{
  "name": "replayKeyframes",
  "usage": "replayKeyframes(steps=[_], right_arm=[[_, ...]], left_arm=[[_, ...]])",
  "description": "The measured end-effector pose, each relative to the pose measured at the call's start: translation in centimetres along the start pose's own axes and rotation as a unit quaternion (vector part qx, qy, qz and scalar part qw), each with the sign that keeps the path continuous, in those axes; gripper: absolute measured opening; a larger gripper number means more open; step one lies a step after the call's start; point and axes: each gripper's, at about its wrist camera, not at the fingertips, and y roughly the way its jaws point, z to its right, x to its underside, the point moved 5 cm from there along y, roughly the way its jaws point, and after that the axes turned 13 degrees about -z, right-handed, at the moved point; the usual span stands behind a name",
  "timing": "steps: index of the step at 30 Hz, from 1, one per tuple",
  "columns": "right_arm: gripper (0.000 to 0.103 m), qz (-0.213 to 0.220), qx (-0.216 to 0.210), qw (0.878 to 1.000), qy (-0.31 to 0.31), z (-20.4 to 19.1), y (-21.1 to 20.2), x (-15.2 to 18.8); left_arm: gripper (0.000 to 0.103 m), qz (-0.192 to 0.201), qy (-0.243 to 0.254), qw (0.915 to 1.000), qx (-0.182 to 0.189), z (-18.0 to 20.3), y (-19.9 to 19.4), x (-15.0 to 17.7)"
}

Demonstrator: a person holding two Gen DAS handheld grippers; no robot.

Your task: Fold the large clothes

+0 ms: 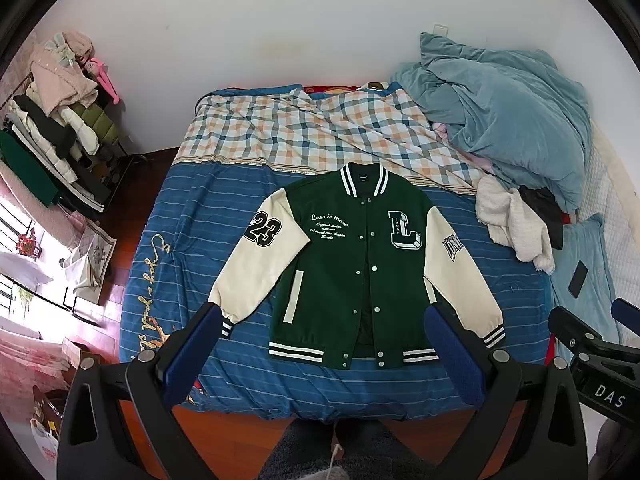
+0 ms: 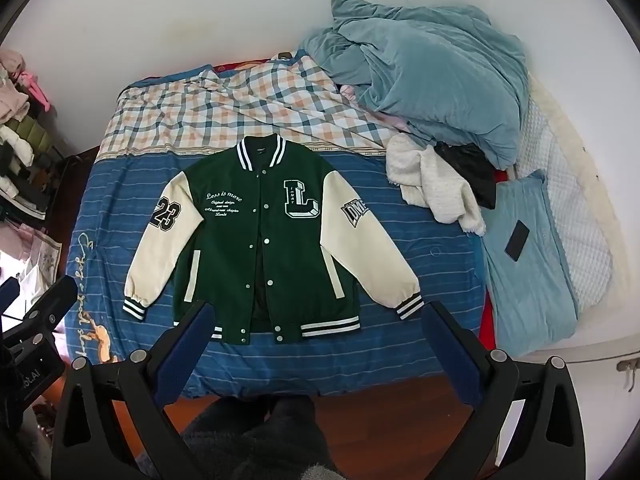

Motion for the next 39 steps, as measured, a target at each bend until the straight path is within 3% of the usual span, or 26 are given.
replayKeyframes(steps=[39], right_arm=[[0.103,-0.001,-0.004,1.000,-0.002,0.4,-0.7,0.5]], left_arm=[[0.103,0.002,0.001,1.0000,-0.001,0.3,-0.4,0.1]])
